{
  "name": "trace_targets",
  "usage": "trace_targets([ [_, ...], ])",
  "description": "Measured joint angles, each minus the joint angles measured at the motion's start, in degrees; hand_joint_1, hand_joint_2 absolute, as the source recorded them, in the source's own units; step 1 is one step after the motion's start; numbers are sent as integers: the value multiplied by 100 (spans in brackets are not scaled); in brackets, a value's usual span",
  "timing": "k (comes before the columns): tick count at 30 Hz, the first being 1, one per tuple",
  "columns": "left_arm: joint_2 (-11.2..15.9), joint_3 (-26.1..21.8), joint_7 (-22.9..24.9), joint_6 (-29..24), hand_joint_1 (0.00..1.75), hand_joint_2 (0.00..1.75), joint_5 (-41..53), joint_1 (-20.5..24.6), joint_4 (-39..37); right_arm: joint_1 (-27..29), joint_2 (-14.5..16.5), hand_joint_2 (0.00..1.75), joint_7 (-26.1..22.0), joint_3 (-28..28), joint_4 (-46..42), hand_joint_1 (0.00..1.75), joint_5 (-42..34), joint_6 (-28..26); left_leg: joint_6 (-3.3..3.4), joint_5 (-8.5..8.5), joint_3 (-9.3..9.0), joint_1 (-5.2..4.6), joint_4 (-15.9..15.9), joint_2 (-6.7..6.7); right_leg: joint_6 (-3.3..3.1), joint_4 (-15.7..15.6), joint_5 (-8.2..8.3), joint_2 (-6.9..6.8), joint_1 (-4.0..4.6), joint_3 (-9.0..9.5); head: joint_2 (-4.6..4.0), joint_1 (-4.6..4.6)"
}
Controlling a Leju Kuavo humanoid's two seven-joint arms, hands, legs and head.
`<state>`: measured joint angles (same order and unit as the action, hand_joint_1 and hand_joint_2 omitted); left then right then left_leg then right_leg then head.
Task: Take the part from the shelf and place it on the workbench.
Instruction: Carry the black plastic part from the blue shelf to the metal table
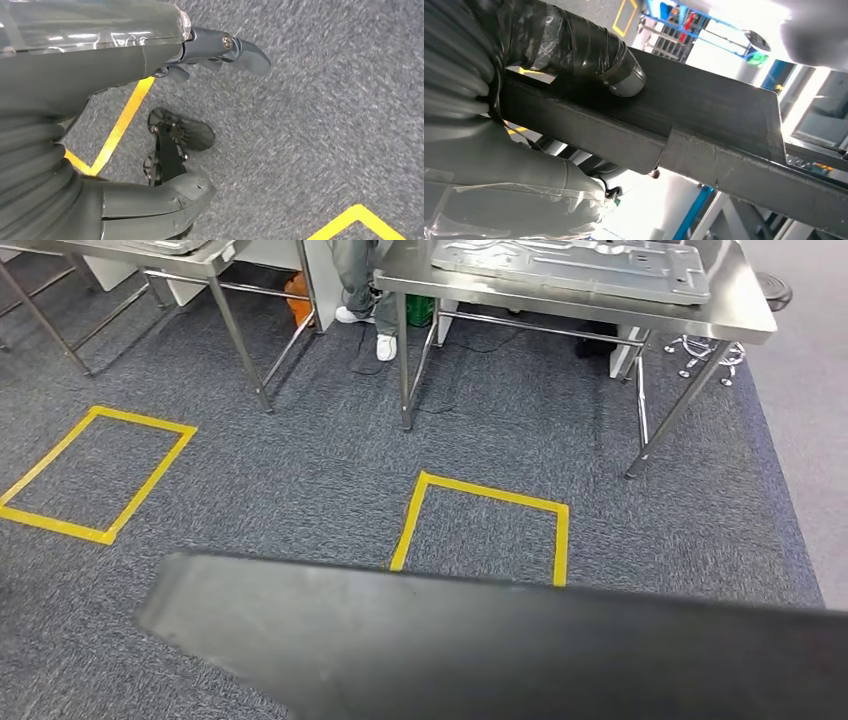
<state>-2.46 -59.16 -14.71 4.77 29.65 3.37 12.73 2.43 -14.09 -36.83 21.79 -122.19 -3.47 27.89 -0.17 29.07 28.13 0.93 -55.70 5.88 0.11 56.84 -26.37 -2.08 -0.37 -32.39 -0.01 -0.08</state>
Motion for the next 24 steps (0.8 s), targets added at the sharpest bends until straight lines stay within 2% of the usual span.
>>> trace_targets([
  [2,-4,-11,11,-1,0,175,-10,13,1,-5,8,175,-2,0,-2,175,8,0,-45,222,111,26,-306,-197,-88,-40,33,115,-23,20,0,-2],
  [4,-10,-18,18,-4,0,175,-14,3,2,-9,21,175,-4,0,0,175,11,1,-63,621,469,36,-1066,-471,-141,-48,40,232,-23,21,-1,-4],
  [5,-10,-20,21,-6,0,175,-15,-7,2,-5,26,175,-4,0,3,175,14,1,-67,769,671,33,-1458,-526,-150,-43,35,298,-12,22,0,-4],
  [6,-10,-24,23,-9,0,175,-16,-16,2,-1,29,175,-4,0,7,175,16,2,-64,807,812,28,-1698,-548,-156,-39,30,370,-1,28,0,-4],
  [7,-10,-26,24,-10,0,175,-16,-22,2,1,29,175,-4,0,11,175,17,2,-51,717,855,24,-1715,-558,-159,-32,24,445,10,36,1,-3],
  [8,-9,-28,24,-11,0,175,-16,-23,2,2,30,175,-4,0,14,175,17,2,-26,514,786,20,-1488,-578,-159,-22,16,521,20,46,0,-3],
  [9,-9,-32,24,-13,0,175,-16,-21,2,2,30,175,-4,0,16,175,18,2,11,256,634,16,-1090,-635,-156,-10,7,595,26,54,0,-3],
  [10,-2,-38,24,-14,0,175,-16,-19,3,3,30,175,-4,0,17,175,18,1,62,56,471,12,-677,-751,-146,3,-2,658,33,54,-1,-2],
  [11,2,-44,24,-9,0,175,-16,-18,5,6,30,175,-5,0,17,175,18,1,97,-73,345,7,-353,-849,-127,17,-9,717,32,46,-1,-2],
  [13,11,-52,21,0,0,175,-17,-13,9,30,30,175,-14,0,19,175,12,-1,145,-114,247,-18,-108,-944,-58,23,-6,820,4,11,-1,-2],
  [15,-1,-55,17,3,0,175,-15,-3,10,74,24,175,-29,-4,17,175,-5,4,180,-148,215,-18,-52,-831,23,15,6,874,-19,-12,-1,-4],
  [17,-19,-57,9,4,0,175,10,1,13,97,9,175,-48,-24,15,175,-30,21,228,-193,174,16,29,-708,93,187,-108,649,-2,-96,-1,2],
  [19,-29,-58,1,7,0,175,39,-11,15,99,-3,175,-62,-49,16,175,-49,49,266,-199,149,22,65,-571,160,766,-425,354,-19,-387,0,10],
  [20,-30,-58,-2,10,0,175,46,-20,15,99,-5,175,-66,-57,18,175,-53,67,277,-190,146,17,63,-495,191,1127,-582,296,-44,-581,-1,10],
  [21,-32,-60,-4,14,0,175,53,-27,15,102,-6,175,-67,-62,22,175,-56,82,279,-179,141,15,61,-422,217,1404,-662,275,-71,-736,-1,11],
  [22,-35,-61,-5,19,0,175,62,-30,15,104,-7,175,-66,-69,30,175,-59,96,270,-166,131,16,58,-354,240,1504,-630,258,-94,-806,-1,11],
  [23,-39,-61,-7,27,0,175,69,-29,15,103,-7,175,-65,-79,37,175,-64,105,257,-148,114,19,56,-290,256,1394,-492,231,-115,-764,-1,11],
  [24,-47,-62,-8,38,0,175,74,-26,15,102,-7,175,-61,-90,44,175,-74,117,240,-126,86,21,54,-232,263,1085,-280,174,-129,-613,-1,11],
])
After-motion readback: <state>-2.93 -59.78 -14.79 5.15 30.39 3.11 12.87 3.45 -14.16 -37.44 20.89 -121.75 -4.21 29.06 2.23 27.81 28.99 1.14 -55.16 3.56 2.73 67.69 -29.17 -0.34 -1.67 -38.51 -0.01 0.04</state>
